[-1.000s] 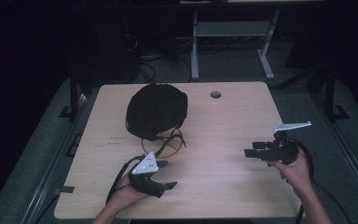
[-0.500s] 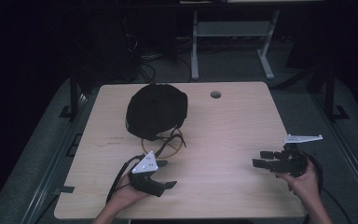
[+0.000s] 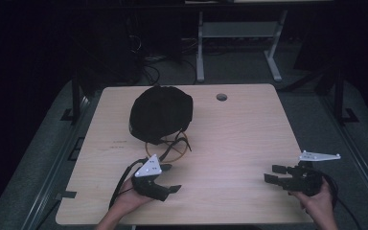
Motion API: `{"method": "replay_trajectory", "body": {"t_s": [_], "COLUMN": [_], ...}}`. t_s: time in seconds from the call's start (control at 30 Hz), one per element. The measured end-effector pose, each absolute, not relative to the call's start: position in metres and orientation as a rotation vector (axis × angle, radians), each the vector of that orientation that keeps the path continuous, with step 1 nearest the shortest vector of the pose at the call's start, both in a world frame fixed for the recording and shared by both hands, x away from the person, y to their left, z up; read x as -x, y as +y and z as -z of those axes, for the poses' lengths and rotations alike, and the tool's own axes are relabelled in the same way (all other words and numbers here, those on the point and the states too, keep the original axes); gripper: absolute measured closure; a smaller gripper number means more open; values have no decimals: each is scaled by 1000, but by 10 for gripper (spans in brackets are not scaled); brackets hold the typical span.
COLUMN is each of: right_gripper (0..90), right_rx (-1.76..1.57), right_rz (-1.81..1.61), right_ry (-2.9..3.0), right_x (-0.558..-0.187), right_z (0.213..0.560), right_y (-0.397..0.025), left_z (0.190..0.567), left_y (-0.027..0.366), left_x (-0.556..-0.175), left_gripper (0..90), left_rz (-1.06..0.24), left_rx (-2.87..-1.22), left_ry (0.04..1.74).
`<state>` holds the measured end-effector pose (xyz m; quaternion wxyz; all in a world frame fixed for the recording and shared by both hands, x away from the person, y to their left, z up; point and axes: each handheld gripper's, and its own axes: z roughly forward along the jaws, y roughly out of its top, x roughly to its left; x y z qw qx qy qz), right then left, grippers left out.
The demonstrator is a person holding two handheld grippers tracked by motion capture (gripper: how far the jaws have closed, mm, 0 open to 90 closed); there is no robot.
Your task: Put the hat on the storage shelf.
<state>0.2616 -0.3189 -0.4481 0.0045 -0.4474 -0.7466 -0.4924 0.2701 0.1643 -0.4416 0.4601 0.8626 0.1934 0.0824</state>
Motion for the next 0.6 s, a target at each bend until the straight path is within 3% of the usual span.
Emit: {"method": "replay_trajectory", "body": {"t_s": [0.6], "right_gripper": [278], "right_rx": [1438], "right_rz": [1630], "right_ry": [-2319], "right_x": [-231], "right_z": [457], "right_y": [-328], "left_z": [439], "left_y": [164], "left_x": [-269], "left_gripper": [211], "left_rz": [-207], "left_rx": [-2114], "left_ry": [477]}}
